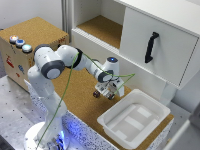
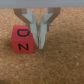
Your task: Go push the pink block to the left
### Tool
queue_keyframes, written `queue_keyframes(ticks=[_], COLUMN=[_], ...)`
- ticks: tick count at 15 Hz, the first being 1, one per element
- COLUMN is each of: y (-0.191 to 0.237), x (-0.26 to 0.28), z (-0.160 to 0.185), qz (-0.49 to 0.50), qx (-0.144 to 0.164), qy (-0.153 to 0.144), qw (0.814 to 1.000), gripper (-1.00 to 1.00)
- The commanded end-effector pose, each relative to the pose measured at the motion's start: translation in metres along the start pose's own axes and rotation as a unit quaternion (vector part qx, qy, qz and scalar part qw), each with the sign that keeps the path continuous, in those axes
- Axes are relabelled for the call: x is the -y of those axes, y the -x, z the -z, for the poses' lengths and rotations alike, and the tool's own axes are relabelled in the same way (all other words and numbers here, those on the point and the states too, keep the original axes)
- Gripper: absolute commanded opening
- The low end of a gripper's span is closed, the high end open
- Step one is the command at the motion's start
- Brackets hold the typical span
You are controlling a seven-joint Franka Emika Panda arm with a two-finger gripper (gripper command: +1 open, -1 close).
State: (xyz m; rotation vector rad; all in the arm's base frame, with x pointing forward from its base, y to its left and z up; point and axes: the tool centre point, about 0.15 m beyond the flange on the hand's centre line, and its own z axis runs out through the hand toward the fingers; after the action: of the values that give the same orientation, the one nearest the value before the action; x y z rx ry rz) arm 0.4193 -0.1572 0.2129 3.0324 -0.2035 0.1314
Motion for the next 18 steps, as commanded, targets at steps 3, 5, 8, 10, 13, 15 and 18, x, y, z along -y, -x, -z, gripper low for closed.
queue_keyframes(ticks=[3, 5, 8, 10, 13, 15, 18], y=[-0.022, -0.023, -0.025, -0.027, -0.032, -0.034, -0.039], x=[0.041, 0.054, 0.077, 0.090, 0.112, 0.129, 0.153], z=[-0.006, -0.003, 0.001, 0.004, 0.004, 0.003, 0.002], qz=[0.011, 0.014, 0.025, 0.034, 0.046, 0.056, 0.069], qx=[0.017, 0.016, 0.014, 0.012, 0.010, 0.011, 0.010], qy=[-0.014, -0.020, -0.028, -0.031, -0.038, -0.045, -0.055], qw=[1.000, 1.000, 0.999, 0.999, 0.998, 0.997, 0.996], gripper=[-1.00, -1.00, -1.00, -1.00, -1.00, -1.00, -1.00])
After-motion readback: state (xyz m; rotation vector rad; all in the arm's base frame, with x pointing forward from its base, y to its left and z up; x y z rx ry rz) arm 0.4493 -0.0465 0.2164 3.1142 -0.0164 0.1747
